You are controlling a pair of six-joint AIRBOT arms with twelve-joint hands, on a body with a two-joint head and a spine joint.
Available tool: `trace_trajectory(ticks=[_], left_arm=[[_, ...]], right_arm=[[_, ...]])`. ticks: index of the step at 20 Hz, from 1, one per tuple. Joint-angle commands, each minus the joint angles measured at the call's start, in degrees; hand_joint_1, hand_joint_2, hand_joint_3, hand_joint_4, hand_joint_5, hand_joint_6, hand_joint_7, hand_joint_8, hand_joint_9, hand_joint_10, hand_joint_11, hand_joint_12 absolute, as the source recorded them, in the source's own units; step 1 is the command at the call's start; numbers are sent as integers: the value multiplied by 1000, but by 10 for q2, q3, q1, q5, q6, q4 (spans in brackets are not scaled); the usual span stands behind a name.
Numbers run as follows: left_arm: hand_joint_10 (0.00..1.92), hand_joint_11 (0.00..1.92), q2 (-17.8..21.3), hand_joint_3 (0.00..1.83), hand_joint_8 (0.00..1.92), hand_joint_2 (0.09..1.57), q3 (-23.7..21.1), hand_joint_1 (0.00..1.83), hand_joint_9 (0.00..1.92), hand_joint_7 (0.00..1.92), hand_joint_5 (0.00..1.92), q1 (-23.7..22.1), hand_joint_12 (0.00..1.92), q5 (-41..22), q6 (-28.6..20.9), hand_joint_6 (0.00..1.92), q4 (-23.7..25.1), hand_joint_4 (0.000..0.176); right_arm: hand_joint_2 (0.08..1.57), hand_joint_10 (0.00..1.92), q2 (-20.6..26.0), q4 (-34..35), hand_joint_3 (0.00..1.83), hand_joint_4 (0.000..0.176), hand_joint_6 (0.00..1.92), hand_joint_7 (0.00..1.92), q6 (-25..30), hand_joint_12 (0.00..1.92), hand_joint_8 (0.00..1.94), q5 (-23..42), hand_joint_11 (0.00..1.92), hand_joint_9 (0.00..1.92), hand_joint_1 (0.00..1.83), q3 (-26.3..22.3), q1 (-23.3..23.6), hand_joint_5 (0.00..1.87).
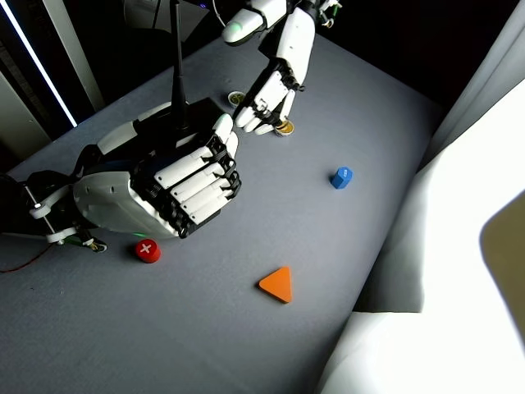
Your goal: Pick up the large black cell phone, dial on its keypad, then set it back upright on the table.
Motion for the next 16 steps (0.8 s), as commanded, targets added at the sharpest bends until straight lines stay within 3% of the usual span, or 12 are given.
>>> trace_trajectory(ticks=[1,2,3,6,7,12,13,16], left_arm=[[6,60,0,1,10,1202,0,0,466,523,384,-14,814,-34,-4,7,-45,0],[5,59,0,1,8,1201,0,0,464,521,383,-15,814,-34,-4,5,-45,0],[1,72,0,0,0,1198,-3,0,466,518,393,-14,781,-34,-4,1,-45,0],[2,79,1,0,1,1195,-11,0,471,522,397,-8,773,-34,5,0,-44,0],[2,70,1,0,0,1194,-13,0,472,509,385,-8,772,-35,7,0,-44,0],[0,55,3,1,0,1200,-14,0,444,480,366,-14,766,-37,24,0,-44,0],[8,72,3,1,2,1198,-14,0,465,484,375,-10,770,-38,24,3,-48,0],[6,75,3,1,8,1200,-17,0,462,478,365,-9,771,-38,25,5,-52,0]], right_arm=[[1144,1346,4,-10,0,0,924,839,11,1402,1130,74,843,895,1387,3,5,922],[1140,1277,3,-12,5,0,914,821,11,1607,1108,74,821,877,1463,4,5,896],[1146,1340,3,-17,3,0,989,857,11,1452,1105,74,809,895,1390,6,5,881],[1174,1443,-2,-31,1,0,1057,803,10,1411,1199,74,770,832,1360,9,5,858],[1156,1372,-3,-32,2,0,1050,842,10,1340,1127,74,812,882,1365,10,5,870],[1182,1441,-8,-32,3,0,1123,797,10,1412,1207,75,797,851,1357,15,5,799],[1148,1350,-8,-32,1,0,1022,855,10,1349,1110,75,821,894,1367,15,5,890],[1156,1363,-11,-32,1,0,1057,841,10,1360,1125,75,807,888,1365,19,4,867]])
